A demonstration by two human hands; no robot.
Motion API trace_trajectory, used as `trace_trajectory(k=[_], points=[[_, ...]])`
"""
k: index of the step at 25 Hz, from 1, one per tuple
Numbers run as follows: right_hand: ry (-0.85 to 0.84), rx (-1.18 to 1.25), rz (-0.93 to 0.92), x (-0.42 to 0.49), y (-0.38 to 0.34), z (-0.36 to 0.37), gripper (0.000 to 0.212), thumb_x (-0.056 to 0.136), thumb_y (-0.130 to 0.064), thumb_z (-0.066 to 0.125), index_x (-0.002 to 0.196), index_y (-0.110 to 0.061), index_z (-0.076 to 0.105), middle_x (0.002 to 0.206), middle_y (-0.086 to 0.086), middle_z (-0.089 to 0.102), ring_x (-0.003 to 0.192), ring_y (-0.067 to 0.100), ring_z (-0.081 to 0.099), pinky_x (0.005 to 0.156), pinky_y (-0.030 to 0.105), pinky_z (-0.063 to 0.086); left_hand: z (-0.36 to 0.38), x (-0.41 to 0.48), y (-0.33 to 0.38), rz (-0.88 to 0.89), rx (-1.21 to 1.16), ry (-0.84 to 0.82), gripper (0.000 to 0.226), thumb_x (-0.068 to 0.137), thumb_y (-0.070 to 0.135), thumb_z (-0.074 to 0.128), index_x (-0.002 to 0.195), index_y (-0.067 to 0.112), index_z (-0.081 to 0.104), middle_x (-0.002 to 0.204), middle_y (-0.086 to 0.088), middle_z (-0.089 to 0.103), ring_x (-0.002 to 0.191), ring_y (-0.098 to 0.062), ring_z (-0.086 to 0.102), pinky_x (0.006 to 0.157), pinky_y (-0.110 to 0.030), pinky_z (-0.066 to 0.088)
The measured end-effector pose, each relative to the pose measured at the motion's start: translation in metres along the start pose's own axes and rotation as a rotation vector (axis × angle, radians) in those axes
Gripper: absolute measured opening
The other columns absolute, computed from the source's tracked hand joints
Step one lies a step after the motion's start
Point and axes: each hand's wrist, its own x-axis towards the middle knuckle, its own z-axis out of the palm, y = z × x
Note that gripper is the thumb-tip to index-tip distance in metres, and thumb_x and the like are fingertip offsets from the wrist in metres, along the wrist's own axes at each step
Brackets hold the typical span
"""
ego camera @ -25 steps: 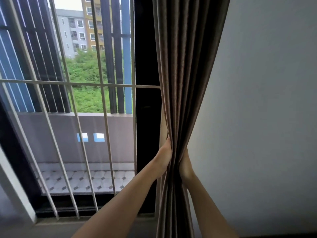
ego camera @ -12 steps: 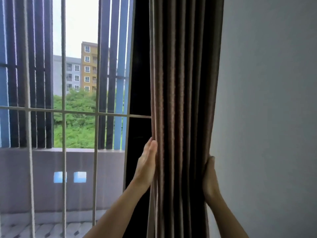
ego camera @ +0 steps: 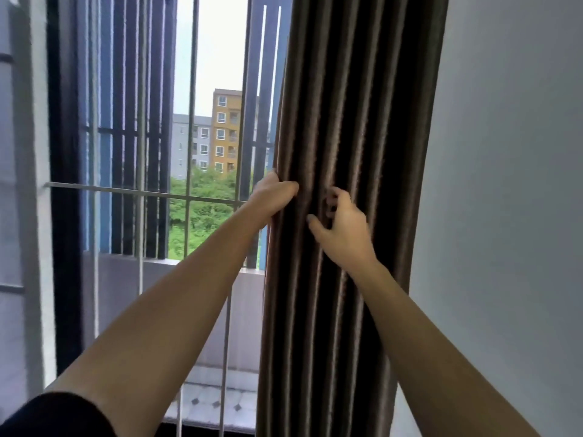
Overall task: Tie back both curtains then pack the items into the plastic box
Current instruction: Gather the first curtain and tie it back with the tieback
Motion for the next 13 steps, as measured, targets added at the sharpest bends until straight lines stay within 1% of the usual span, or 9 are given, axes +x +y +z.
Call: trace_trajectory(k=[2, 3, 6, 8, 9, 10, 11, 12, 13], points=[[-0.031, -0.072, 0.065, -0.002, -0.004, 0.023, 0.07, 0.086, -0.027, 0.064, 0.142, -0.008, 0.028, 0.138, 0.01, 0.045, 0.121, 0.024, 0.05, 0.095, 0.028, 0.039, -0.01, -0.002, -0.008, 0.029, 0.052, -0.031, 0.044, 0.07, 0.022, 0.046, 0.113, 0.022, 0.055, 0.1, -0.004, 0.067, 0.09, -0.021, 0.064, 0.078, -0.036, 0.053], [0.008, -0.104, 0.065, -0.004, -0.005, 0.032, 0.07, 0.086, -0.027, 0.065, 0.142, -0.007, 0.028, 0.139, 0.012, 0.042, 0.122, 0.026, 0.048, 0.095, 0.029, 0.039, -0.012, -0.004, -0.01, 0.045, 0.07, -0.057, 0.04, 0.076, 0.021, 0.044, 0.115, 0.02, 0.054, 0.101, -0.004, 0.066, 0.091, -0.022, 0.063, 0.079, -0.037, 0.053], [0.225, -0.131, -0.05, -0.011, -0.007, 0.053, 0.063, 0.082, -0.019, 0.069, 0.135, -0.006, 0.037, 0.131, 0.013, 0.041, 0.116, 0.026, 0.045, 0.094, 0.031, 0.043, -0.015, -0.006, -0.024, 0.085, 0.169, -0.134, 0.033, 0.096, 0.019, 0.033, 0.12, 0.009, 0.053, 0.111, -0.011, 0.063, 0.102, -0.025, 0.06, 0.092, -0.042, 0.048], [0.238, -0.154, -0.013, -0.014, -0.004, 0.061, 0.063, 0.083, -0.015, 0.068, 0.136, -0.006, 0.035, 0.132, 0.014, 0.04, 0.118, 0.027, 0.045, 0.096, 0.032, 0.042, -0.016, -0.007, -0.036, 0.094, 0.228, -0.162, 0.035, 0.101, 0.019, 0.027, 0.12, 0.004, 0.052, 0.113, -0.014, 0.061, 0.104, -0.027, 0.059, 0.094, -0.041, 0.046], [0.213, -0.163, 0.044, -0.015, 0.0, 0.063, 0.064, 0.085, -0.014, 0.065, 0.139, -0.006, 0.032, 0.136, 0.015, 0.04, 0.121, 0.028, 0.044, 0.098, 0.032, 0.04, -0.016, -0.008, -0.042, 0.09, 0.237, -0.184, 0.034, 0.102, 0.019, 0.027, 0.117, 0.004, 0.053, 0.109, -0.013, 0.062, 0.1, -0.025, 0.059, 0.091, -0.039, 0.047], [0.187, -0.169, 0.101, -0.017, 0.003, 0.063, 0.063, 0.088, -0.013, 0.062, 0.141, -0.007, 0.028, 0.137, 0.015, 0.042, 0.122, 0.029, 0.046, 0.097, 0.032, 0.041, -0.017, -0.01, -0.045, 0.086, 0.233, -0.207, 0.032, 0.102, 0.019, 0.027, 0.111, 0.005, 0.054, 0.101, -0.011, 0.061, 0.092, -0.023, 0.059, 0.084, -0.036, 0.047], [0.171, -0.167, 0.138, -0.019, 0.009, 0.064, 0.059, 0.091, -0.013, 0.057, 0.141, -0.007, 0.028, 0.134, 0.014, 0.048, 0.119, 0.028, 0.051, 0.091, 0.031, 0.042, -0.017, -0.011, -0.045, 0.079, 0.22, -0.22, 0.031, 0.102, 0.019, 0.027, 0.104, 0.006, 0.055, 0.092, -0.01, 0.059, 0.083, -0.021, 0.057, 0.077, -0.033, 0.045], [0.165, -0.162, 0.147, -0.025, 0.014, 0.065, 0.05, 0.093, -0.013, 0.054, 0.138, -0.008, 0.033, 0.125, 0.013, 0.056, 0.11, 0.028, 0.057, 0.082, 0.03, 0.043, -0.016, -0.01, -0.044, 0.067, 0.202, -0.231, 0.032, 0.101, 0.019, 0.027, 0.099, 0.006, 0.056, 0.086, -0.011, 0.056, 0.078, -0.021, 0.054, 0.072, -0.032, 0.042], [0.166, -0.16, 0.134, -0.034, 0.02, 0.068, 0.037, 0.094, -0.014, 0.052, 0.129, -0.008, 0.043, 0.114, 0.012, 0.063, 0.1, 0.029, 0.062, 0.073, 0.03, 0.041, -0.015, -0.01, -0.042, 0.057, 0.191, -0.25, 0.032, 0.101, 0.019, 0.027, 0.095, 0.004, 0.055, 0.081, -0.011, 0.053, 0.073, -0.021, 0.051, 0.067, -0.03, 0.04]])
